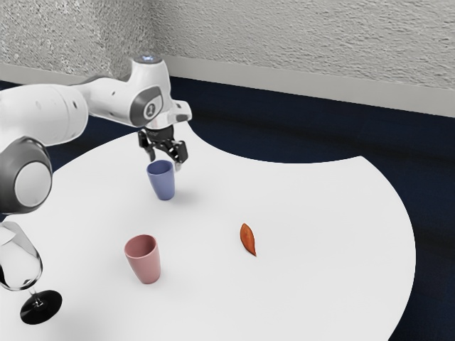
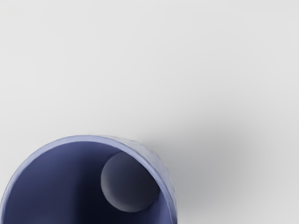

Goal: Place the left cup onto the right cup

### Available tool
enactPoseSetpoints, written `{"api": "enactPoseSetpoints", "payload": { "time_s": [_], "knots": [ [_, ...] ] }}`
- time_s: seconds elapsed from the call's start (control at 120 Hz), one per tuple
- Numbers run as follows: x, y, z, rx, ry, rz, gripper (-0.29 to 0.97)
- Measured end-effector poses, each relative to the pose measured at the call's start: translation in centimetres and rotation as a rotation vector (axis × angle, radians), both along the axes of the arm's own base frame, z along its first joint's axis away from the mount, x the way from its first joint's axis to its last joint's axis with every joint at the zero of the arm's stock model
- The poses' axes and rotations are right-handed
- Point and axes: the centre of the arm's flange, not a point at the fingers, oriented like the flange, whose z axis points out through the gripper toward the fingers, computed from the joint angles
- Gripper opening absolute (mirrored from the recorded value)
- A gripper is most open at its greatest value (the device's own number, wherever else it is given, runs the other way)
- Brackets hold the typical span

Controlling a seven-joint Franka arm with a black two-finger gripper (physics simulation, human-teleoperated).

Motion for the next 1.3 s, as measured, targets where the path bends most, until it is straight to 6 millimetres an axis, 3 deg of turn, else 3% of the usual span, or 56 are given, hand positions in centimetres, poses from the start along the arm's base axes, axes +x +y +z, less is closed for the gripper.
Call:
{"api": "enactPoseSetpoints", "payload": {
  "time_s": [0.258,0.417,0.767,0.967,1.167,1.3],
  "knots": [
    [0.8,-0.1,-2.7,-0.004,0.005,-0.013,0.68],
    [1.1,-0.4,-3.7,-0.009,-0.001,-0.021,0.61],
    [1.2,-0.3,-4.2,-0.009,-0.009,-0.023,0.1],
    [1.1,0.1,-4.3,-0.004,-0.007,-0.021,-0.04],
    [1.0,0.0,-3.3,0.0,-0.015,-0.025,-0.08],
    [0.0,-0.2,0.1,0.006,-0.037,-0.026,-0.09]
  ]
}}
